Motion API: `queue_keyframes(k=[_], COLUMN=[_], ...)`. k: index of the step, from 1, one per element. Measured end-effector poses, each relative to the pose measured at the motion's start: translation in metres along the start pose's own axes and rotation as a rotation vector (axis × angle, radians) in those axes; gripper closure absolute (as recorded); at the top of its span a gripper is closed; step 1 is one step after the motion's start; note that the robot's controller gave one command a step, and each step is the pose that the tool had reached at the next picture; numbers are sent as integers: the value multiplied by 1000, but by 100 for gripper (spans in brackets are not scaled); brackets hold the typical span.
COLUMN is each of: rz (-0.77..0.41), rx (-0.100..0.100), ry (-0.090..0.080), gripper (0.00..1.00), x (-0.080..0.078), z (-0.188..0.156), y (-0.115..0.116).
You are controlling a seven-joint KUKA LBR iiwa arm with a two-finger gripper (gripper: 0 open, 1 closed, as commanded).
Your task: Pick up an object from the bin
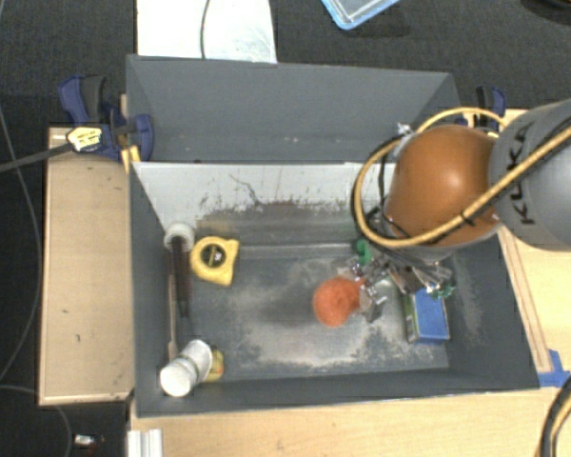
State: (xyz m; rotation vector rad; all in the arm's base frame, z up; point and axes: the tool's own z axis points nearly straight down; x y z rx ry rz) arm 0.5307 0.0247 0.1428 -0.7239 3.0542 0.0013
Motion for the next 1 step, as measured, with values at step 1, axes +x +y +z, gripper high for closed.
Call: queue_keyframes(k=[1], rz=[5], rx=[-3], ry=[4], gripper=[100], x=[-5], z=[-84], y=[10])
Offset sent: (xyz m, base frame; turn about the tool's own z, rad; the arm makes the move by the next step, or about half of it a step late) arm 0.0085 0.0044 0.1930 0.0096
